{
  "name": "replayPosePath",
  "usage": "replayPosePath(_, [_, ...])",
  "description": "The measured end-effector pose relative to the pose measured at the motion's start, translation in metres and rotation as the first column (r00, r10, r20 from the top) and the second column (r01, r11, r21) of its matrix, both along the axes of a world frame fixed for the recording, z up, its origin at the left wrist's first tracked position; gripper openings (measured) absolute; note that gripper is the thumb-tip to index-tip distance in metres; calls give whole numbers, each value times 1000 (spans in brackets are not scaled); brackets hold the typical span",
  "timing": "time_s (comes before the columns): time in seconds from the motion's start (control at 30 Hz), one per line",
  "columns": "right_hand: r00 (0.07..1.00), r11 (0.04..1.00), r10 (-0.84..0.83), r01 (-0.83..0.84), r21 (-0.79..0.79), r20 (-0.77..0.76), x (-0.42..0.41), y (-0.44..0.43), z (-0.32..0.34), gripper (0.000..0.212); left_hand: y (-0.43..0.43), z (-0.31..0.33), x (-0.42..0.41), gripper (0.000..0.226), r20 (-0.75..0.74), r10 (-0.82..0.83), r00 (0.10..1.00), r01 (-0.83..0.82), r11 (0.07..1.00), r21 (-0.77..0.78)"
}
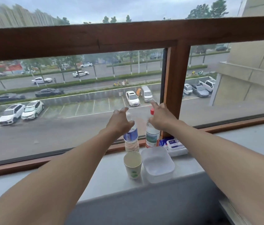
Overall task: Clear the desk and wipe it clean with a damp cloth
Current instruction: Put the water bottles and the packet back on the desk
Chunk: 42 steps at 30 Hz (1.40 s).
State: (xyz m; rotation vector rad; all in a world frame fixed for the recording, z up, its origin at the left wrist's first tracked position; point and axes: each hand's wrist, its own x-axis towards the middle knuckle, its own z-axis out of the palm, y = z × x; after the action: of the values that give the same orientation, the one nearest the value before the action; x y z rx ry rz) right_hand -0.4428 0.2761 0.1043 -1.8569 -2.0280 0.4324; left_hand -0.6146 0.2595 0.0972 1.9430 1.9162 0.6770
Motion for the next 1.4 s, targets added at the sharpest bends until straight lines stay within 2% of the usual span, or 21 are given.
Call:
replayPosePath(0.2, [996, 998, 40, -43, 42, 80, -6, 17, -5, 48, 24, -6, 0, 56, -74, -17, 997, 15, 999, -30])
replayPosePath(0.33, [991, 995, 43, -54, 82, 130, -11, 16, -10, 49, 26, -7, 0, 47, -26, -13, 1000, 12, 998, -59])
replayPosePath(0.47, [988, 991, 2, -22, 130, 153, -8, 6, -11, 25, 21, -8, 2, 37, -36, -15, 999, 15, 1000, 11])
replayPosePath(0.63, [993, 978, -69, 49, 200, 94, 5, -12, 2, 33, 11, 20, 14, 40, 29, -18, 999, 15, 995, 100])
replayPosePath(0.8, [990, 946, -138, 121, 300, 37, 37, -33, 37, 30, 0, 69, 48, 33, 3, -79, 997, 77, 977, 197])
replayPosePath(0.93, [966, 899, -260, 237, 368, 12, 86, -54, 62, 28, -16, 100, 102, 30, -25, -153, 988, 154, 951, 268])
replayPosePath(1.1, [929, 882, -369, 338, 328, 35, 183, -104, 68, 26, -41, 107, 198, 28, -25, -311, 950, 306, 914, 265])
replayPosePath(1.3, [860, 858, -501, 478, 191, 100, 320, -196, 32, 21, -86, 60, 346, 35, -38, -507, 861, 506, 848, 158])
replayPosePath(1.4, [792, 801, -599, 589, 107, 119, 391, -255, 2, 14, -122, 23, 429, 31, -34, -607, 794, 607, 791, 77])
